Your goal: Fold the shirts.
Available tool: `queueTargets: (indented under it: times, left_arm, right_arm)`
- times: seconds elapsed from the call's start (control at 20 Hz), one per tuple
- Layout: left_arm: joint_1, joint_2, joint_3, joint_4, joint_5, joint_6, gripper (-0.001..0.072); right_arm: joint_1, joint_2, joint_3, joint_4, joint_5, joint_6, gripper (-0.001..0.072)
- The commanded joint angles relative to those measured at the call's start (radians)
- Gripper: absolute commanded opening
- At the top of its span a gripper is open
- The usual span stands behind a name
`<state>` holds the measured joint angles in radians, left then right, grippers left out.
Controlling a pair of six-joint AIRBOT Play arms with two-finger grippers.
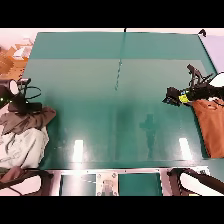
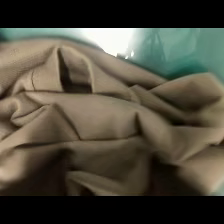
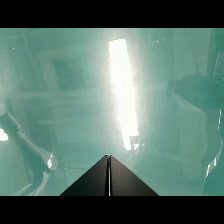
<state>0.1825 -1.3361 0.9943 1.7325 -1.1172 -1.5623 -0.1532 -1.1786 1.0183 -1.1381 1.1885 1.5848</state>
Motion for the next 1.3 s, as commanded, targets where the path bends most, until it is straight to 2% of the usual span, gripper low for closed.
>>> queueTargets:
  times: [0.0,0.25,0.45,0.6,0.8,0.9,0.95,1.0,1.05,1.1,1.25]
  left_arm:
    - [0.029,-0.019,-0.013,0.007,0.012,0.016,0.0024]
    - [-0.028,-0.016,0.193,-0.095,-0.120,0.096,0.0022]
    - [-0.244,-0.016,0.497,-0.203,-0.182,0.123,0.0021]
    - [-0.445,-0.016,0.633,-0.284,-0.125,0.123,0.0021]
    - [-0.695,-0.047,0.641,-0.311,0.033,0.122,0.0022]
    - [-0.785,-0.106,0.639,-0.377,0.100,0.121,0.0029]
    - [-0.816,-0.141,0.638,-0.430,0.117,0.124,0.0301]
    - [-0.837,-0.175,0.639,-0.476,0.119,0.122,0.0678]
    - [-0.839,-0.200,0.639,-0.522,0.100,0.123,0.0706]
    - [-0.829,-0.208,0.639,-0.535,0.075,0.123,0.0706]
    - [-0.731,-0.201,0.657,-0.529,-0.041,0.122,0.0706]
  right_arm:
    - [0.001,0.000,-0.001,0.001,-0.001,0.000,0.0020]
    - [0.001,0.000,-0.001,0.000,-0.003,0.000,0.0020]
    - [0.001,-0.001,-0.001,0.001,-0.003,0.000,0.0020]
    - [0.001,-0.001,-0.001,0.001,-0.004,0.000,0.0020]
    - [0.001,-0.002,-0.001,0.001,-0.021,0.001,0.0020]
    - [0.001,-0.002,-0.001,0.001,-0.021,0.000,0.0021]
    - [0.001,-0.002,-0.001,0.001,-0.021,0.000,0.0065]
    - [0.000,-0.002,-0.001,0.001,-0.021,0.000,0.0233]
    - [0.000,-0.002,-0.001,0.001,-0.021,0.000,0.0390]
    - [-0.003,-0.002,-0.001,0.001,-0.020,0.000,0.0428]
    - [-0.023,-0.005,-0.001,0.001,-0.021,0.000,0.0428]
